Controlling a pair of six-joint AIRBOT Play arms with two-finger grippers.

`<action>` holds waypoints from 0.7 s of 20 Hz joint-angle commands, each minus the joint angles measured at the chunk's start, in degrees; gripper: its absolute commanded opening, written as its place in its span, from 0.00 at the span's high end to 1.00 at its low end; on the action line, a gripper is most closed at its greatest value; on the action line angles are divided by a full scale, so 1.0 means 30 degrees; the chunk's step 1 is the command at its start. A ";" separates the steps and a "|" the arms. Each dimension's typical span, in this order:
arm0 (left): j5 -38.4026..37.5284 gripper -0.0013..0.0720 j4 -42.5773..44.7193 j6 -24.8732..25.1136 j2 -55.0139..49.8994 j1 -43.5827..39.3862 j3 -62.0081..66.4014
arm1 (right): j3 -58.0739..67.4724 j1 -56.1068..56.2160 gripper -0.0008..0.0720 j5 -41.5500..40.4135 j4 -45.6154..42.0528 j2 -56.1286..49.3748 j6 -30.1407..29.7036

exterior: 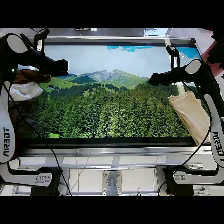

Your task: Fold the shirts.

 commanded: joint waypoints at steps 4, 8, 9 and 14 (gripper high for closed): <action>-0.0029 0.96 0.0823 0.1348 -0.0007 -0.0007 -0.0007 | 0.0000 0.0029 0.38 -0.0022 -0.0022 0.0000 0.0000; 0.0605 0.22 1.2575 -0.0153 -0.0080 0.0124 -0.0007 | 0.0000 0.0029 0.38 -0.0029 -0.0022 0.0000 0.0000; 0.1173 0.22 1.5424 -0.1209 -0.0168 0.0459 -0.0015 | 0.0000 0.0029 0.38 -0.0029 -0.0022 0.0000 0.0000; 0.3592 0.22 1.5008 -0.4707 -0.1494 0.5217 -0.0015 | 0.0000 0.0029 0.38 -0.0066 -0.0029 0.0000 0.0000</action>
